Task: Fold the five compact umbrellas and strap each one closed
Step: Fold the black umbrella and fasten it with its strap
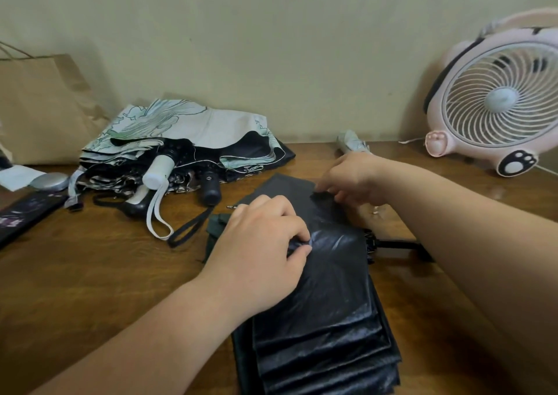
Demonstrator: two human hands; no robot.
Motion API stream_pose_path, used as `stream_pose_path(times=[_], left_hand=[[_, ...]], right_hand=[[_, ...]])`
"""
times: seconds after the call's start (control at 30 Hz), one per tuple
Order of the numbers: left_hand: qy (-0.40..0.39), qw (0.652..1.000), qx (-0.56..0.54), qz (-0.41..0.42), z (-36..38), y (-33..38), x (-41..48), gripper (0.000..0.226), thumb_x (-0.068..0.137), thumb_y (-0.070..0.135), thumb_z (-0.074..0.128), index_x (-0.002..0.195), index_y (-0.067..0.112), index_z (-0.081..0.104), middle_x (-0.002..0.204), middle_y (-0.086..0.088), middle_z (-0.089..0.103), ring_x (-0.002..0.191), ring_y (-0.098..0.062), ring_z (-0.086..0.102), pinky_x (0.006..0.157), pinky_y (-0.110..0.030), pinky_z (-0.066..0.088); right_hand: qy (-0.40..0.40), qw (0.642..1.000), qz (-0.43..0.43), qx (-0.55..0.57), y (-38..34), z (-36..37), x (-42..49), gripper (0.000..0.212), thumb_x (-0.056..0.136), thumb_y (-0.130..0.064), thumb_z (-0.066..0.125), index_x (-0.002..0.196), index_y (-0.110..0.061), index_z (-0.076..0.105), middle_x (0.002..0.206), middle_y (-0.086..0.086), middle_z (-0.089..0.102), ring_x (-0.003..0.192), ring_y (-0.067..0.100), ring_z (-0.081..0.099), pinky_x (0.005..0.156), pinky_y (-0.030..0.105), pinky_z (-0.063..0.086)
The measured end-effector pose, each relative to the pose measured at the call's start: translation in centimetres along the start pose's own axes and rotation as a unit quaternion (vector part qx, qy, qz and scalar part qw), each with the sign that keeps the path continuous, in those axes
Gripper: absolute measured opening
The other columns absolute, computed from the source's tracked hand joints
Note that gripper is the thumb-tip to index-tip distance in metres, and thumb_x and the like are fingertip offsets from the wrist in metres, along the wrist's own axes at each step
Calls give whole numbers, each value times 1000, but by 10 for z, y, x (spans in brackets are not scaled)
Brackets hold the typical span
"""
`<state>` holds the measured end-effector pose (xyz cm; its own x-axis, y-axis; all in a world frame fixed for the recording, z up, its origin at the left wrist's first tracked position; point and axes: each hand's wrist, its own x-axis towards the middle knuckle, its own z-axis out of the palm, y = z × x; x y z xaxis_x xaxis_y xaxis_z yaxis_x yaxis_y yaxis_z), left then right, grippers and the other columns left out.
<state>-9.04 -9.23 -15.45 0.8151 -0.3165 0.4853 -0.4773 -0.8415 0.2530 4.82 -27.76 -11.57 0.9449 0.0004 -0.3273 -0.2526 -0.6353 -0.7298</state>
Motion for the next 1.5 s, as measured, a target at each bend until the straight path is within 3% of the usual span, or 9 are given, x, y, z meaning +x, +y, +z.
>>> stream_pose_path(times=[0.2,0.37,0.57,0.67,0.9,1.03,1.3,1.4,1.5], left_hand=[[12,1000,-21,3,0,-1,-1,7,89,40,72,91,33,73,92,17,55,97,-8,48,92,-31,39],[44,997,-64,-17,-5,-5,1,11,85,36,77,80,29,70,87,16,56,91,-9,51,85,-36,48],[180,971,-129,-93,-25,-10,2,35,76,34,82,89,23,52,97,8,50,91,-14,55,81,-24,46],[164,961,-163,-151,-35,-3,-2,44,69,47,83,89,34,45,95,13,53,92,-7,56,74,-16,42],[124,950,-227,-176,-45,6,-7,38,68,59,78,91,36,59,87,13,66,82,-8,63,73,-20,50],[101,935,-240,-240,-50,8,-4,51,69,76,59,99,35,57,67,6,66,58,-3,57,62,-28,41],[97,902,-330,-262,-44,4,-4,54,71,57,85,116,44,59,84,1,78,81,-29,73,84,-55,58],[104,887,-379,-242,-44,9,-4,44,80,27,82,119,35,62,78,-1,77,78,-29,74,86,-52,59],[118,855,-444,-240,-42,11,-4,48,72,24,80,118,26,64,76,-9,74,76,-31,74,84,-44,60]], right_hand=[[-73,996,-49,25,1,2,-4,19,79,-6,80,93,-10,68,85,14,52,58,16,37,44,23,20],[129,946,-262,-142,8,-10,-39,19,84,-27,81,74,-21,66,72,-6,66,66,9,58,59,22,43],[147,874,-457,-73,44,1,-98,14,86,-22,74,81,-23,61,97,-1,65,90,16,65,76,27,56],[181,845,-497,-83,57,10,-110,8,87,-16,72,85,-19,65,101,-4,61,95,15,63,76,27,56],[227,812,-532,-75,66,23,-108,7,88,-7,76,87,-10,70,100,-1,62,87,17,62,75,34,53],[228,833,-504,-18,68,24,-109,13,86,-4,77,91,-13,69,93,-3,68,87,16,66,78,34,53],[114,869,-379,297,66,23,-125,19,82,-1,79,97,-10,72,89,7,75,80,17,72,74,22,56],[93,887,-309,332,65,22,-124,25,83,-5,77,105,-13,70,88,4,73,67,12,67,65,19,53],[93,902,-271,323,63,24,-117,29,81,-7,80,106,-18,69,91,4,73,65,11,64,61,21,49]])
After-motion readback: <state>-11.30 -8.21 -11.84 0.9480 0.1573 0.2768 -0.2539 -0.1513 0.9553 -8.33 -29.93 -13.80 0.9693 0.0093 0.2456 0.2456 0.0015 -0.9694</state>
